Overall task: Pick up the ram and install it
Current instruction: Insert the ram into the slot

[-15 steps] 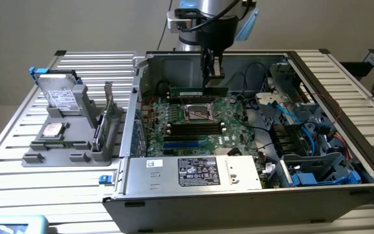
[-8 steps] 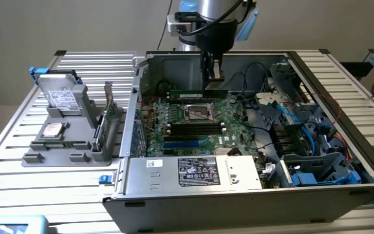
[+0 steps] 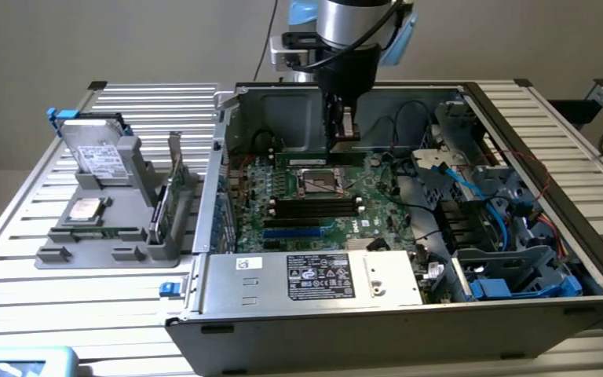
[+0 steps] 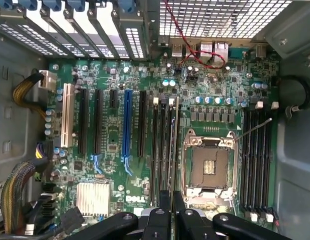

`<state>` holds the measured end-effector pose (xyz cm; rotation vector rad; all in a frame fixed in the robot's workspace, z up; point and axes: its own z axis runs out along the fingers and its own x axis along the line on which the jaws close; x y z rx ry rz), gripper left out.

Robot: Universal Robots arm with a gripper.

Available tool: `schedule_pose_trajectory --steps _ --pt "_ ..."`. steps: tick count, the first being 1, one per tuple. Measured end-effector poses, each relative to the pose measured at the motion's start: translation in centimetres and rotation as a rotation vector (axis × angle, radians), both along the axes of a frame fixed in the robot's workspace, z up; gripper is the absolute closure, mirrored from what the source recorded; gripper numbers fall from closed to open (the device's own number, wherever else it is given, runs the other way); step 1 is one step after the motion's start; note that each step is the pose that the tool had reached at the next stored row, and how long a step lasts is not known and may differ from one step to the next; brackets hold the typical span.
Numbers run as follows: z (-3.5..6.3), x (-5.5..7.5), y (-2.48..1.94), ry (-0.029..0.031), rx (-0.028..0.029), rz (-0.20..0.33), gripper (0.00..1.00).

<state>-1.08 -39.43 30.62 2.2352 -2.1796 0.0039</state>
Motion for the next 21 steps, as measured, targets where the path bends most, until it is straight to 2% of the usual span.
schedule_pose_trajectory --steps 10,13,17,18,21 --pt "-1.54 0.0 -0.07 -0.0004 -0.0057 0.000 0.86" --pt "-1.86 0.0 -0.07 -0.0010 -0.0122 0.000 0.86" --pt "-2.20 0.0 -0.07 -0.0017 -0.0300 0.000 0.86" --pt "-2.30 0.0 -0.07 -0.0028 -0.0325 0.000 0.86" --pt "-2.60 0.0 -0.07 -0.0034 -0.0317 0.000 0.86"
